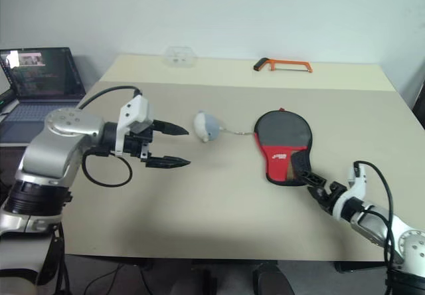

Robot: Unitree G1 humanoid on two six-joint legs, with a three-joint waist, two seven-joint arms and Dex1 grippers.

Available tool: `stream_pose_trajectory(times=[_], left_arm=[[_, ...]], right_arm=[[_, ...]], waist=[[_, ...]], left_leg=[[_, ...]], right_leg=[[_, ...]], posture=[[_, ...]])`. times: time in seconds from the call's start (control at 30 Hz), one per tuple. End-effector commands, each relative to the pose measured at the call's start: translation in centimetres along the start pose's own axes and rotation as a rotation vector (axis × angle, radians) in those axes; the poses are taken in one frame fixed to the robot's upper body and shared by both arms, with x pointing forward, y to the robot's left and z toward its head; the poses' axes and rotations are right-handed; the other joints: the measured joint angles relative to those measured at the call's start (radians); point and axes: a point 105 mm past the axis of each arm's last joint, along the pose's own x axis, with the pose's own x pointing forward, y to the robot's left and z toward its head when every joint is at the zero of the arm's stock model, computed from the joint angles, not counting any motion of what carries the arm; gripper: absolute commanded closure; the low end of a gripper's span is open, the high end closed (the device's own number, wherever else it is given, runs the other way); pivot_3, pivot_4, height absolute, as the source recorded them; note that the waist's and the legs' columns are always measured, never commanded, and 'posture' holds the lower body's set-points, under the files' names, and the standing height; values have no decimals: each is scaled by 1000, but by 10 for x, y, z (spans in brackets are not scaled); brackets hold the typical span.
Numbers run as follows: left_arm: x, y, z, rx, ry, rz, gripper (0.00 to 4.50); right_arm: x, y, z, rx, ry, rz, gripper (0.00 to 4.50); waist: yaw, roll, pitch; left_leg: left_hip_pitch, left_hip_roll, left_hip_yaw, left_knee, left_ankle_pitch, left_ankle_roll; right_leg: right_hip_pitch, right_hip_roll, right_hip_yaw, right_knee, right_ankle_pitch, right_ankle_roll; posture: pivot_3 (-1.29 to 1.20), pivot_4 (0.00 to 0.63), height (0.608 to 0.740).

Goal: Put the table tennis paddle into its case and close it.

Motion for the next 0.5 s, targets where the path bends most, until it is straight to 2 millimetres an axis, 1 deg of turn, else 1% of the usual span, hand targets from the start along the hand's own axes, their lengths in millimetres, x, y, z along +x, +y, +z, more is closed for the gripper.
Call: stream_pose_trajectory(times=[0.03, 0.2, 0.37, 0.5], left_arm=[[-16, 8, 8, 38, 1, 71, 34], [-16, 4, 11, 37, -5, 72, 34], [-14, 1, 10, 39, -2, 70, 34], [-14, 1, 11, 47, 3, 72, 34]], right_arm=[[6, 9, 9, -15, -30, 50, 0], [14, 7, 12, -25, -31, 42, 0], [19, -2, 14, -27, -35, 14, 0], [28, -3, 13, -26, -29, 17, 0]], waist=[[2, 0, 0], [4, -1, 0], [3, -1, 0], [1, -3, -1]], left_leg=[[0, 0, -1, 0, 0, 0], [-2, 0, -1, 0, 0, 0], [0, 0, -1, 0, 0, 0], [0, 0, -1, 1, 0, 0]], right_leg=[[0, 0, -1, -1, 0, 0], [0, 0, -1, -2, 0, -1], [0, 0, -1, 0, 0, -1], [0, 0, 0, 1, 0, -1]], posture=[[0, 150, 740], [0, 150, 740], [0, 150, 740], [0, 150, 740]])
